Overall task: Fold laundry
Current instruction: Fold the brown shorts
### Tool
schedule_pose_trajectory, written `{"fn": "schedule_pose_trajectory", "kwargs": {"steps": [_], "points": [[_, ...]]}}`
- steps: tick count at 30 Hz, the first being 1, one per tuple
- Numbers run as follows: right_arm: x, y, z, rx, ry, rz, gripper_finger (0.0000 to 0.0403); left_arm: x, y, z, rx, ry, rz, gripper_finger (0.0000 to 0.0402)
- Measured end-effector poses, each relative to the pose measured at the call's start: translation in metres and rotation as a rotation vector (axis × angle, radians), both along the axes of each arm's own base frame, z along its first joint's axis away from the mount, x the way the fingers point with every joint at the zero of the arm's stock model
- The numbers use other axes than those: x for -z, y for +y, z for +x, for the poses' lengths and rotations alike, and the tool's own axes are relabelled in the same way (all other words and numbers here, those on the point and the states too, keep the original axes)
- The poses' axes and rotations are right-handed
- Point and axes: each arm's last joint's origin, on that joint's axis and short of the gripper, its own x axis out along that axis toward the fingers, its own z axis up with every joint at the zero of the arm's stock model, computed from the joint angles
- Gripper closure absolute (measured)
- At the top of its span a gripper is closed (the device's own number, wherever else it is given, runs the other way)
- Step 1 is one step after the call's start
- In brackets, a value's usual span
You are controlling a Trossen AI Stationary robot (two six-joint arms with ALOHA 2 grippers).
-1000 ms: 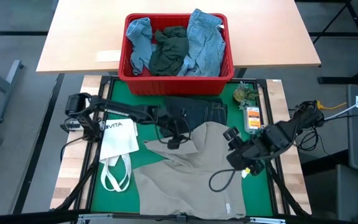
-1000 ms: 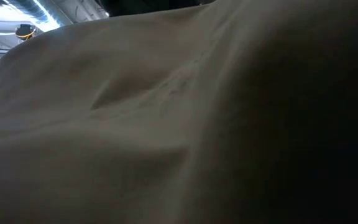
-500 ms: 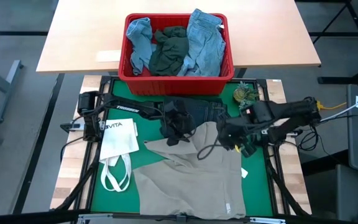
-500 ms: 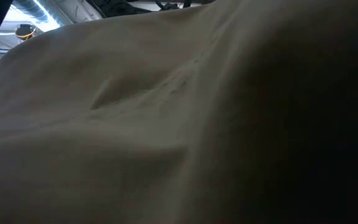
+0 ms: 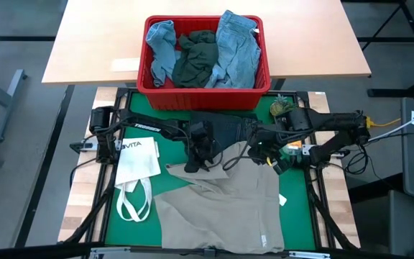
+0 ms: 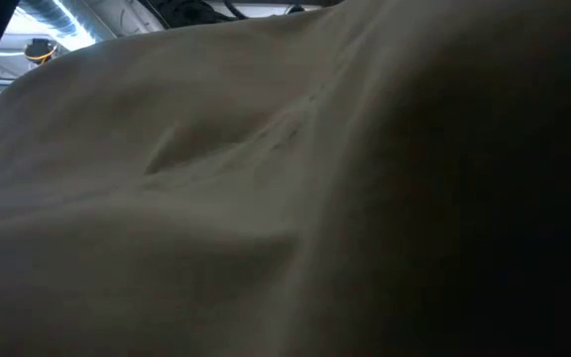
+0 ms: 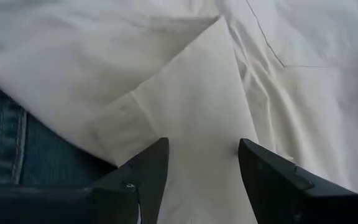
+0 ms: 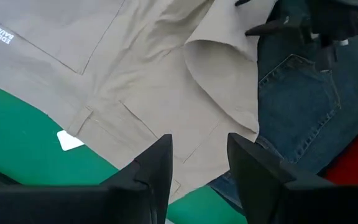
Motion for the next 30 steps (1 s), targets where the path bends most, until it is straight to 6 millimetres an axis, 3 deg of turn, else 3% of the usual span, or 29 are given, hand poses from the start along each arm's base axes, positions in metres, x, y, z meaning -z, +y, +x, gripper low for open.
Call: {"fn": "schedule_pose_trajectory", "kwargs": {"steps": [15, 21, 30], "points": [[0.007, 0.005, 0.013, -0.043, -0.009, 0.045, 0.0249, -0.018, 0.007, 0.019, 0.003, -0.304, 0.101, 0.0238], [0.009, 0.005, 0.014, -0.043, 0.002, 0.044, 0.0249, -0.009, 0.002, 0.022, 0.043, -0.309, 0.184, 0.0238], [0.009, 0.006, 0.014, -0.048, 0.006, 0.069, 0.0249, 0.000, -0.001, 0.017, 0.063, -0.217, 0.143, 0.0238]]}}
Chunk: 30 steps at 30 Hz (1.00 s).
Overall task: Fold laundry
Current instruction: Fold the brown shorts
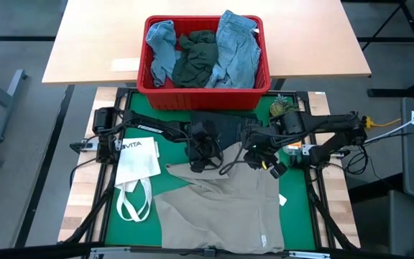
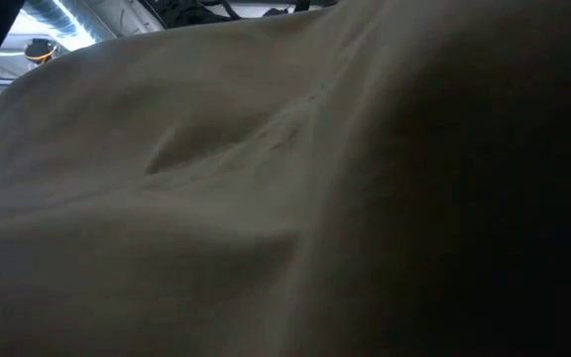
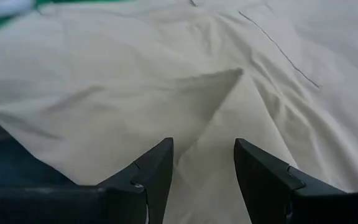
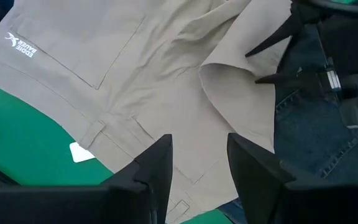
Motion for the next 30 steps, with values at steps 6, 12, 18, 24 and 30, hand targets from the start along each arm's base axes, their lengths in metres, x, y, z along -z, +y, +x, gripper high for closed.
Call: {"fn": "schedule_pose_trajectory", "kwargs": {"steps": [6, 12, 18, 24, 30], "points": [[0.000, 0.000, 0.000, 0.001, 0.000, 0.001, 0.0249, 0.006, -0.002, -0.006, 0.007, 0.090, -0.014, 0.0238], [0.000, 0.000, 0.000, 0.002, -0.004, 0.002, 0.0249, 0.009, -0.008, -0.011, 0.023, 0.153, -0.021, 0.0238], [0.000, 0.000, 0.000, 0.002, -0.004, 0.002, 0.0249, 0.010, -0.015, -0.009, 0.004, 0.155, 0.032, 0.0238], [0.000, 0.000, 0.000, 0.005, -0.004, 0.003, 0.0249, 0.009, -0.015, -0.006, -0.087, 0.126, 0.148, 0.0238], [0.000, 0.000, 0.000, 0.006, -0.003, 0.003, 0.0249, 0.005, -0.014, -0.002, -0.095, 0.071, 0.154, 0.0238]]}}
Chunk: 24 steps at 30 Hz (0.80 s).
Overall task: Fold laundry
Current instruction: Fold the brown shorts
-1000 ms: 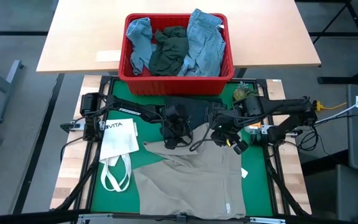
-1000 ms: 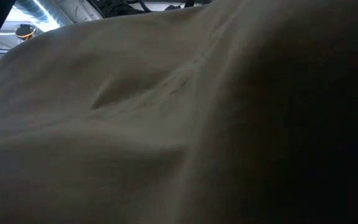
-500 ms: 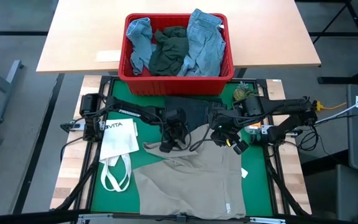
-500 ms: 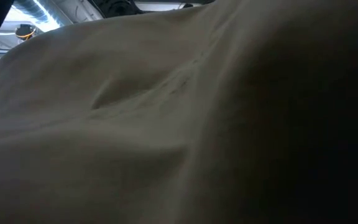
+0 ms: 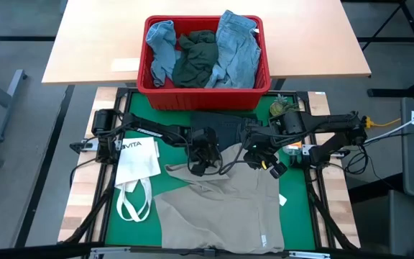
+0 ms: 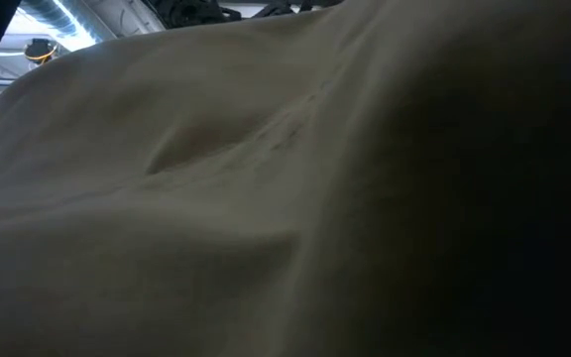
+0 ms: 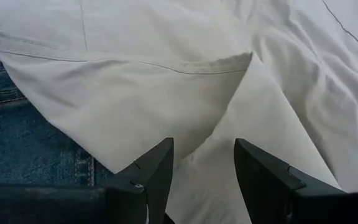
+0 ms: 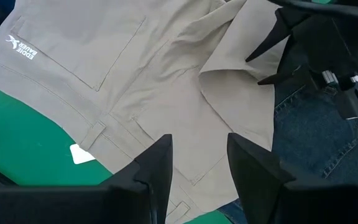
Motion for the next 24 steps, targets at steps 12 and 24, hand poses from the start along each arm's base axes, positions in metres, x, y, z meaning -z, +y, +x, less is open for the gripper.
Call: {"fn": "schedule_pose_trajectory", "kwargs": {"steps": [12, 24], "points": [[0.000, -0.001, -0.001, 0.035, 0.008, -0.039, 0.0249, 0.014, 0.002, 0.001, -0.022, 0.054, 0.021, 0.0296], [0.020, -0.018, -0.021, 0.113, 0.086, -0.187, 0.0249, 0.003, 0.001, -0.006, -0.105, 0.085, 0.039, 0.0399]]}}
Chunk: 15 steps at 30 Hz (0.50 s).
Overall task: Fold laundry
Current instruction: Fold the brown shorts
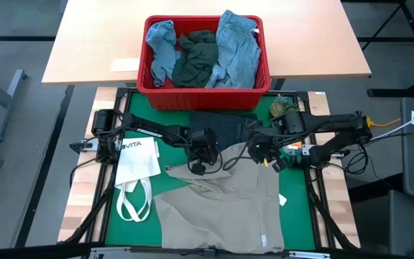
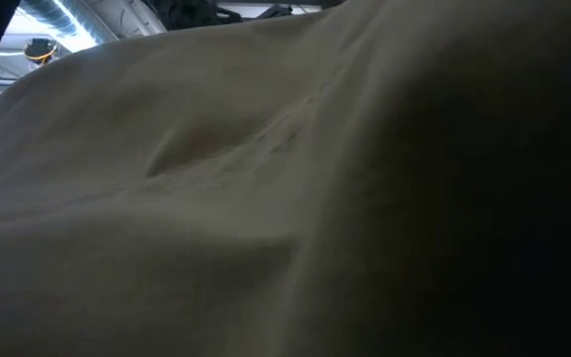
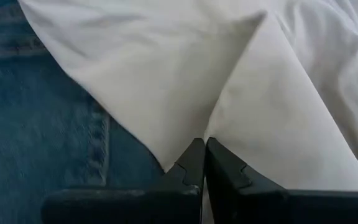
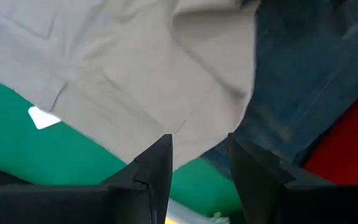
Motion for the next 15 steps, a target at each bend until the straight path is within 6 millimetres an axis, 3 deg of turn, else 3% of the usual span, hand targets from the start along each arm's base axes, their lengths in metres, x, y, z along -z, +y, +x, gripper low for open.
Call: {"fn": "schedule_pose_trajectory", "kwargs": {"steps": [9, 15], "points": [[0.063, -0.043, -0.042, 0.222, 0.044, 0.092, 0.0249, -0.016, -0.004, -0.009, 0.006, 0.018, 0.000, 0.0400], [0.114, -0.071, -0.060, 0.428, 0.132, 0.161, 0.0249, -0.017, -0.004, -0.011, 0.004, 0.027, -0.003, 0.0401]]}}
